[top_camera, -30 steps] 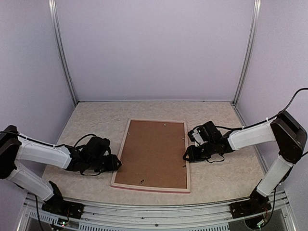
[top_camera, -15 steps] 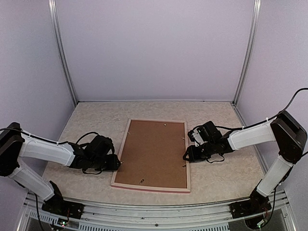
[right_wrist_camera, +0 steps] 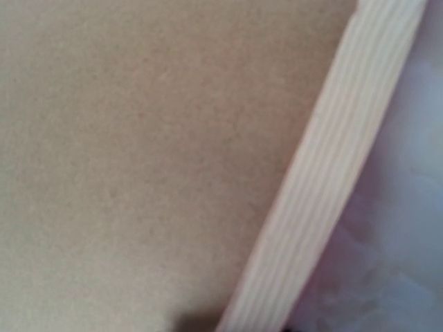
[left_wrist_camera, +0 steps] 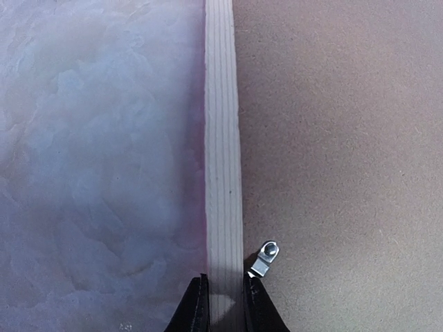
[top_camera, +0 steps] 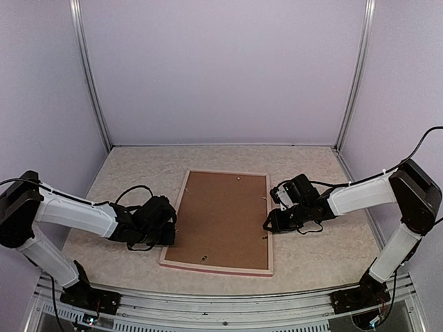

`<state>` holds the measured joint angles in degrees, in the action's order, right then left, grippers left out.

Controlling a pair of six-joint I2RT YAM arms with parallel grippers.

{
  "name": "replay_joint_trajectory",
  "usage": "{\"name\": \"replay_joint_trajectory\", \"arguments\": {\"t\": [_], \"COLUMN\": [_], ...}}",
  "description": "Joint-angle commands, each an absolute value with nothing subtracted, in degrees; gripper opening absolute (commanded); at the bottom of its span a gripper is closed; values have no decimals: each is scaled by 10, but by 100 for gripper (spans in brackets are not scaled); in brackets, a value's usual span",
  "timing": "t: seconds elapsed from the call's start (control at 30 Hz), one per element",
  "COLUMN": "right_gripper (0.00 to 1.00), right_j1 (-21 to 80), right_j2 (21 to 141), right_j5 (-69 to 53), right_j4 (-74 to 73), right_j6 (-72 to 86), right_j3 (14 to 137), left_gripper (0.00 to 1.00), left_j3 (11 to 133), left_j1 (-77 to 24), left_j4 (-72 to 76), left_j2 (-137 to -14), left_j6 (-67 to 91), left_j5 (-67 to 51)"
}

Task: Put the photo into the frame
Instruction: Press the fastener onto the backboard.

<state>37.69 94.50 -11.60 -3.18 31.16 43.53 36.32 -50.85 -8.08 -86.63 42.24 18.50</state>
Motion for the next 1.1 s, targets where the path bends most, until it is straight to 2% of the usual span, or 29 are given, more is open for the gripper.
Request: {"name": "replay_joint_trajectory", "arguments": {"t": [0.0,0.1,0.27,0.37,0.53,0.63,0.7,0.87,1.07], "right_gripper": [37,37,37,37,37,37,37,37,37], "right_j1": [374,374,374,374,374,374,374,374,374], "right_j2": [954,953,951,950,951,950,952,954,949], "right_j5": [-116,-116,-114,-115,-114,-114,-114,-117,-113], "right_j4": [-38,-37,-38,-38,-39,-39,-37,-36,-41], "right_j6": [314,313,314,314,314,314,314,314,313], "right_j3": [425,424,422,422,422,422,422,422,421], "left_gripper": [12,5,3,10,32,41,43,43,35], "left_j3": [362,368,366,368,383,388,390,394,394], "left_j1": [-515,-522,-527,-529,-534,-534,-534,-533,-524], "left_j4": [-133,-132,-114,-109,-125,-127,-126,-119,-93], "left_j2": [-897,-900,-902,-904,-912,-910,-906,-919,-940], "left_j6": [418,415,414,418,415,408,404,394,384], "left_j5": [231,242,249,265,298,291,284,274,253]}}
